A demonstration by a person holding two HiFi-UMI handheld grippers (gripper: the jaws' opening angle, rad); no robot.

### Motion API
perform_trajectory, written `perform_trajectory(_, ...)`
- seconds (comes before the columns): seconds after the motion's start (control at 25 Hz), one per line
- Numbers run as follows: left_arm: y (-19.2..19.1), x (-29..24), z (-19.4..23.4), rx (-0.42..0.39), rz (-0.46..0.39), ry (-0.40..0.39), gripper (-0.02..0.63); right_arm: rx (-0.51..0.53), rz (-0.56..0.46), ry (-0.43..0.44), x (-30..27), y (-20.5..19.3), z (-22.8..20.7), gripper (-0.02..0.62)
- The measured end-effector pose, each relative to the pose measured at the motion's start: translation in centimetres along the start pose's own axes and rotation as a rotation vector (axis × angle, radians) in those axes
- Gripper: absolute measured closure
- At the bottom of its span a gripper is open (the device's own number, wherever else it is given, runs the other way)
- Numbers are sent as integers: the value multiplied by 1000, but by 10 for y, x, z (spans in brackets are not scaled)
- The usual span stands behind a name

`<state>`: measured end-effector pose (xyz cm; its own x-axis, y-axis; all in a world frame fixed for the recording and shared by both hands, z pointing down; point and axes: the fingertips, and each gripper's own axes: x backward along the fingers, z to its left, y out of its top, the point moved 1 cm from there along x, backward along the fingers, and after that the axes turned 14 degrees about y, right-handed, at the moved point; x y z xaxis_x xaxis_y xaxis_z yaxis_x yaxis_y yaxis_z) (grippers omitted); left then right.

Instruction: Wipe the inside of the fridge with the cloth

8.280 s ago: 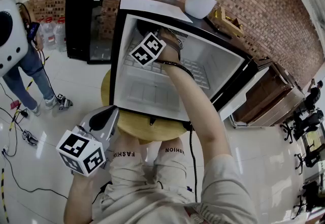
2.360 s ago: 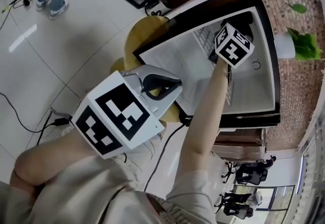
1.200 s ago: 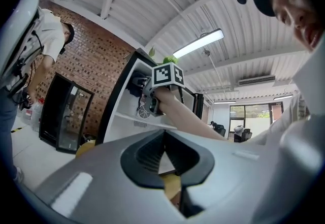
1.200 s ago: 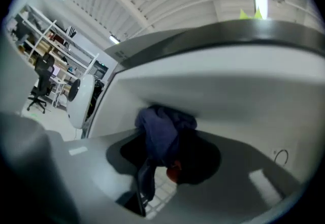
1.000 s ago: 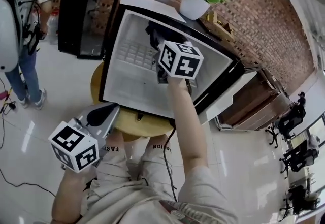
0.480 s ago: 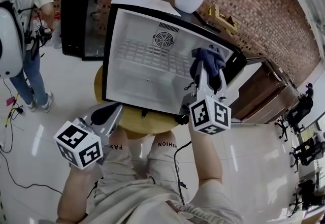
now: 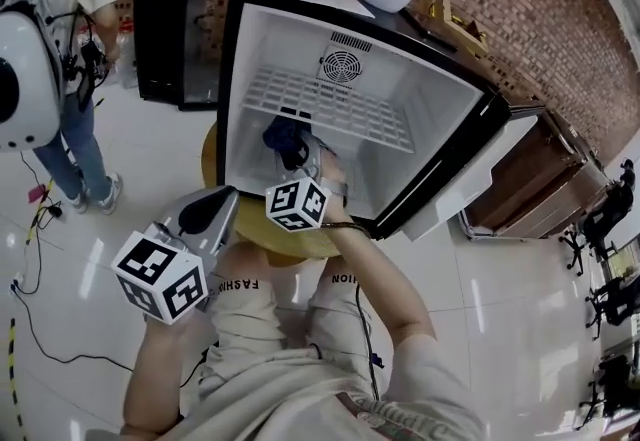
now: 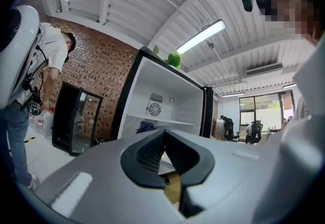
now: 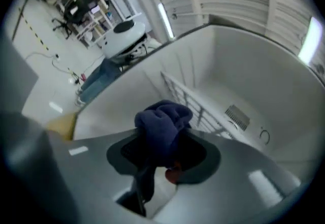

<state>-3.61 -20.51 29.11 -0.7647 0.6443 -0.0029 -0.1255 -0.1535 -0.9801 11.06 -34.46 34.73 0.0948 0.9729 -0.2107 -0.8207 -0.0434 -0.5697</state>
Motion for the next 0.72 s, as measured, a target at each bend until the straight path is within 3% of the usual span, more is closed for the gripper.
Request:
perform_trajectory(0.12,0,2,1,-6,-1,-5,604,168,92,-119,-73,-1,-14,454)
perform_trajectory(0.28,0,4,8,7,-4,3,604,242,144,-157,-131,4,-33,456)
perform_trajectory(0.48,-5,1,16,39,12,2,604,119,258,-163,-108,-38,-66,474)
perform_trajectory(0.72,-21,-9,-1,25,52,-44,604,-30,453,-354,-30,-152,-119,477)
